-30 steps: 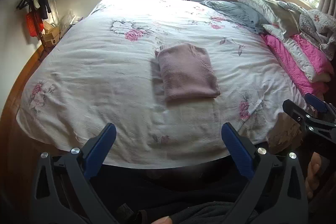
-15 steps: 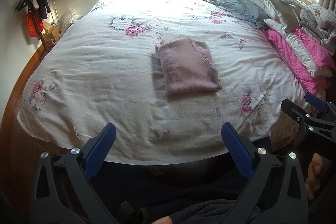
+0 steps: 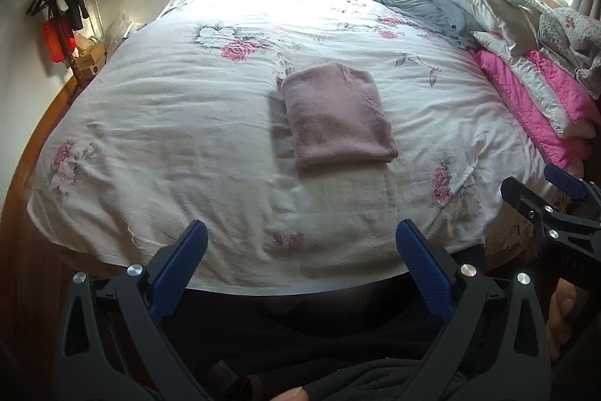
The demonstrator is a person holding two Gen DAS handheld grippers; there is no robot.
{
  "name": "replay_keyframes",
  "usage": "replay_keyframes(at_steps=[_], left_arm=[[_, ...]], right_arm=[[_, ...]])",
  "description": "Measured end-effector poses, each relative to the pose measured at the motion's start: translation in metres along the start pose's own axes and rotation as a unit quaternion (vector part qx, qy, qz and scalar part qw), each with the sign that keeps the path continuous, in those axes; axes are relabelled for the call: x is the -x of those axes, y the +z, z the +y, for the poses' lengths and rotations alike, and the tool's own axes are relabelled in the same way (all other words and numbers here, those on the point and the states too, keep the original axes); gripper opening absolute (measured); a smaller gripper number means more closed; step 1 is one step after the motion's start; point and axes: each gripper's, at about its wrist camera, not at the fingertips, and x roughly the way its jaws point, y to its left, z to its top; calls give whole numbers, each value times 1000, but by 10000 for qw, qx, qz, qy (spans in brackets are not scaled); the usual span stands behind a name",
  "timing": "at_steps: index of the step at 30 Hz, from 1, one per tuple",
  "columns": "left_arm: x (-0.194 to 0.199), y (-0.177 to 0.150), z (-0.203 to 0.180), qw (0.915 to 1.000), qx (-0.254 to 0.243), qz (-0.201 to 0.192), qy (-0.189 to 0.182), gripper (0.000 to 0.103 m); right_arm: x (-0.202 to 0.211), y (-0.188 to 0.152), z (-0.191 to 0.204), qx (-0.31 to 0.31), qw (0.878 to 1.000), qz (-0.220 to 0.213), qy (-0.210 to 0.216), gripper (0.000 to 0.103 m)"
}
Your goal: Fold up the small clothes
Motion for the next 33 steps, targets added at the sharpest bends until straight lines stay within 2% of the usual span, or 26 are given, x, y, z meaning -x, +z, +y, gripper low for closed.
replay_keyframes(at_steps=[33], left_arm=[[-5,8,-5,9999,-55,-9,129,100]], right_arm=[[-14,7,-1,90,9999,-4,146,99]])
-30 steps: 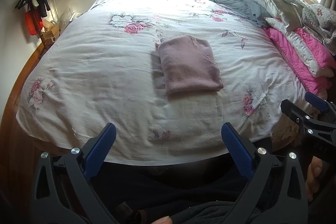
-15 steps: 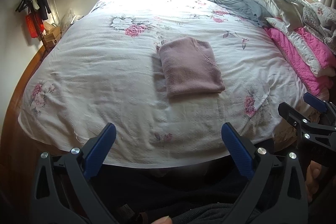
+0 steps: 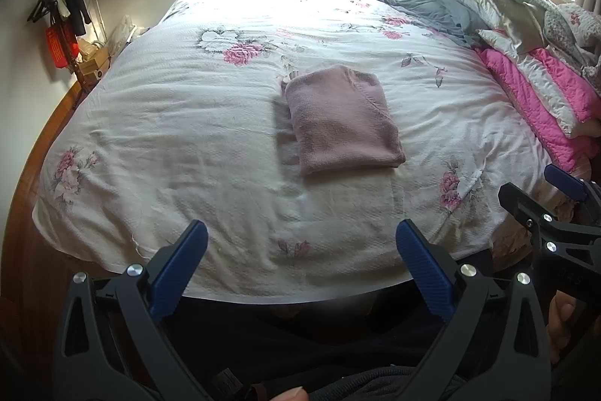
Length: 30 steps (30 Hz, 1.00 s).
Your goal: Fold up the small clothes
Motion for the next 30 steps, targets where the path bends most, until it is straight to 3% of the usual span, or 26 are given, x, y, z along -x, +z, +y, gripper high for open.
replay_keyframes(at_steps=[30], left_arm=[[-11,6,6,10000,-57,-8,24,100]], right_arm=[[-6,1,1,-17,10000,6,37,99]])
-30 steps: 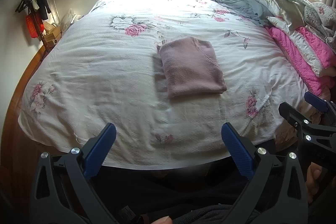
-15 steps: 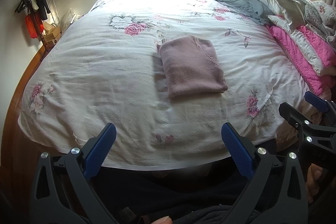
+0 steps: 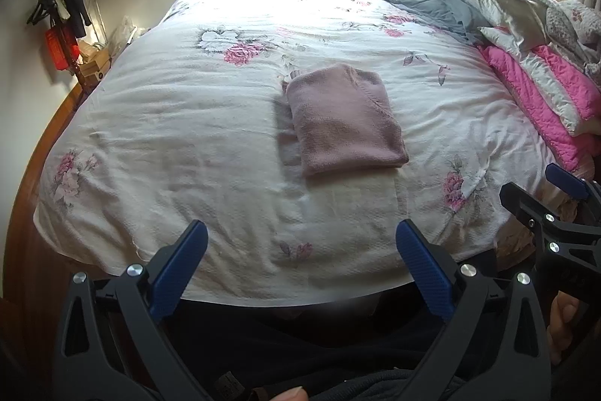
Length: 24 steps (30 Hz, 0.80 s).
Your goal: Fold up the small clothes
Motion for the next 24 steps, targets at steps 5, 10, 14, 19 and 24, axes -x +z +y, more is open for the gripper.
replay_keyframes(at_steps=[5,10,14,19,24], left_arm=[[0,-1,0,10000,3,14,9,100],[-1,0,1,10000,7,25,24,100],[-2,0,2,10000,2,32,18,100],[-1,0,2,10000,5,32,18,100],[-1,0,1,10000,2,32,16,100]], right_arm=[[0,-1,2,-14,10000,-18,-6,99],[0,-1,4,-31,10000,4,-5,99],[-1,-2,4,-29,10000,-6,-11,99],[-1,-3,5,-32,10000,-3,-11,99],[-1,-3,5,-30,10000,-1,-4,99]])
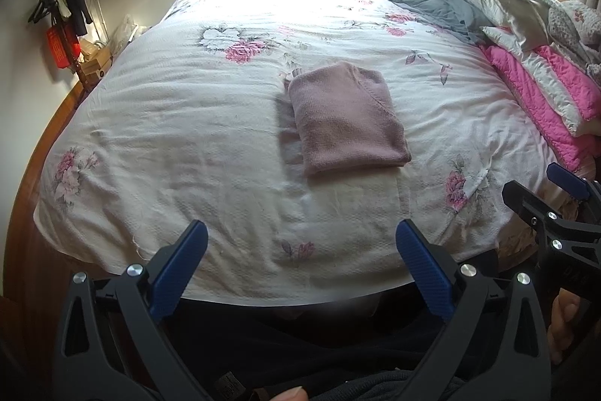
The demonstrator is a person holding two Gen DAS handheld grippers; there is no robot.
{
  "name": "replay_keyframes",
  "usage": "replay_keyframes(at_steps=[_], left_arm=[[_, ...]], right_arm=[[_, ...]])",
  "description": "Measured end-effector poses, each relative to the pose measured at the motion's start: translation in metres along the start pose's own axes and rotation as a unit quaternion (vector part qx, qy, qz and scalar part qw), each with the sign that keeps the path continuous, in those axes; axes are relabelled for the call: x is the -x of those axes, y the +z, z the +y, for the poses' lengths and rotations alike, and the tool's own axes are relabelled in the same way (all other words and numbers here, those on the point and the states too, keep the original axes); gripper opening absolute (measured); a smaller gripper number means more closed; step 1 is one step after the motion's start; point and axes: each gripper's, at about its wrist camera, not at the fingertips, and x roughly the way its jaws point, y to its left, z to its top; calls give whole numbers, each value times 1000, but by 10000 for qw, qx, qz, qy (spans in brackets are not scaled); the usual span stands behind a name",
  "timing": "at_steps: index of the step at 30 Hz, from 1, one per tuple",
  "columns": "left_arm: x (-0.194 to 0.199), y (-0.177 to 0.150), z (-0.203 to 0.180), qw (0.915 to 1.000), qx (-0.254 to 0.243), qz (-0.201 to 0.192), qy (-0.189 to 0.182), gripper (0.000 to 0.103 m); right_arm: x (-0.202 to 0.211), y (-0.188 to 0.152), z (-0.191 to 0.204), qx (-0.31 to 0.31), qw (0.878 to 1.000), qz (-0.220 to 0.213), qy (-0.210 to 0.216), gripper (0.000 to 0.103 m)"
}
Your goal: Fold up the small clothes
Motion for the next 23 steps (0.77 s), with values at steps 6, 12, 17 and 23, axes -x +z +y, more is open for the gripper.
replay_keyframes(at_steps=[6,12,17,23], left_arm=[[-2,-1,2,10000,-10,19,4,100],[-2,-1,2,10000,-9,14,-2,100],[-2,0,2,10000,-17,15,4,100],[-3,0,4,10000,-15,14,-4,100]], right_arm=[[-1,0,0,0,10000,6,3,99],[-2,-1,0,-5,10000,8,7,99],[-2,-1,-1,0,10000,9,17,99],[-2,-1,0,-34,10000,21,25,99]])
